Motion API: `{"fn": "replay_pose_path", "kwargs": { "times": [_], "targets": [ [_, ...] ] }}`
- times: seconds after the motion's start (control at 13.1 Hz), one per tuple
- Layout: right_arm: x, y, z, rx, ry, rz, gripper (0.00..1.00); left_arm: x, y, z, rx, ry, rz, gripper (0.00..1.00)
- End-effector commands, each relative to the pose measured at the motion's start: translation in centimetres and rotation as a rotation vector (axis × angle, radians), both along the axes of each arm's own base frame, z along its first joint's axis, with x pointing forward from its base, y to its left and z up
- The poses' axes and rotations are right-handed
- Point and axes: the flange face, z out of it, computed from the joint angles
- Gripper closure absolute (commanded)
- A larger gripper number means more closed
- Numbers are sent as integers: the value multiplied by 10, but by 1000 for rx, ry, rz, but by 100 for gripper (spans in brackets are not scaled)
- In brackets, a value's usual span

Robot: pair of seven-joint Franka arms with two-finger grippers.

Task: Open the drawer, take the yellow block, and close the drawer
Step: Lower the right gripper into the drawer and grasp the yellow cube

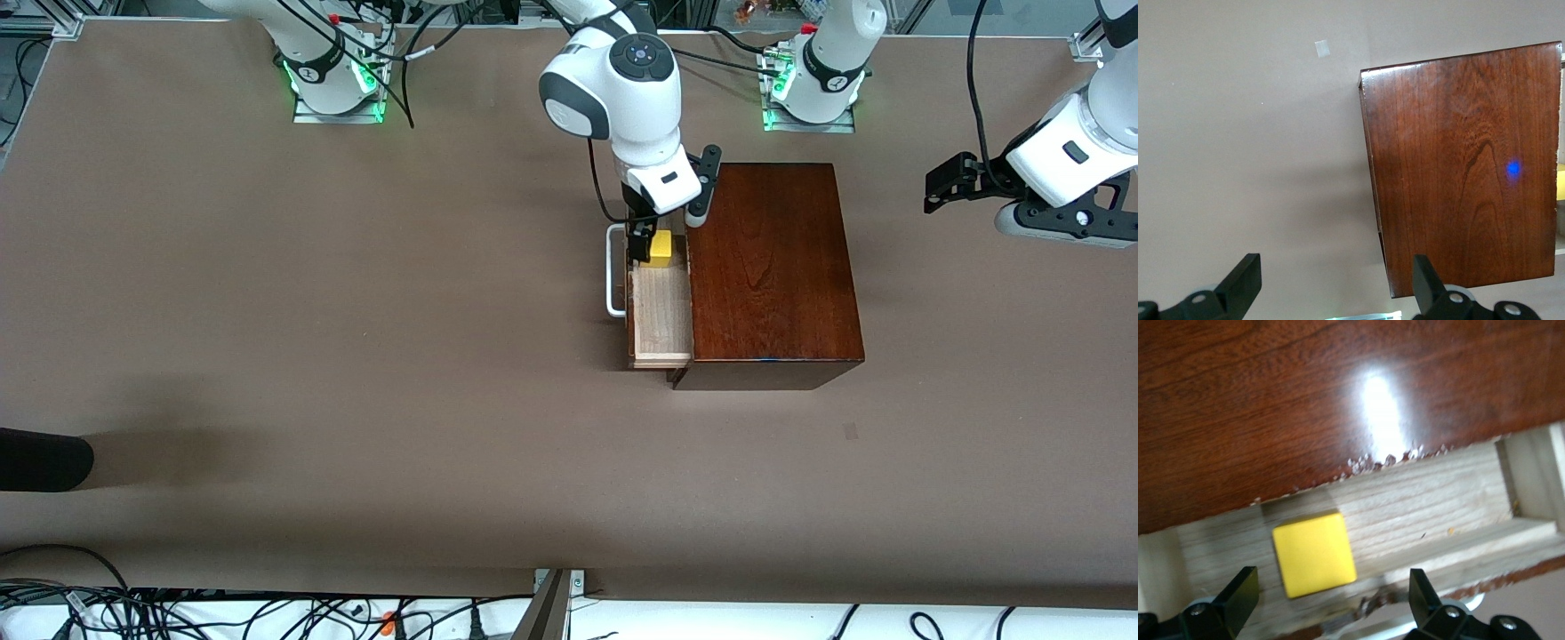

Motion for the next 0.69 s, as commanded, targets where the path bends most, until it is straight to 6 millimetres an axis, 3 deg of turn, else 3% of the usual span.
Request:
{"fn": "replay_pose_path", "kwargs": {
  "times": [0.0, 0.38, 0.61],
  "targets": [
    [9, 9, -5, -1, -41, 98, 0, 4, -1, 10, -27, -5, 4, 0],
    [14, 11, -32, -3, -50, 126, 0, 6, 6, 15, -28, -18, 17, 0],
    [12, 12, -36, -11, -57, 131, 0, 8, 6, 14, -28, -16, 18, 0]
  ]
}}
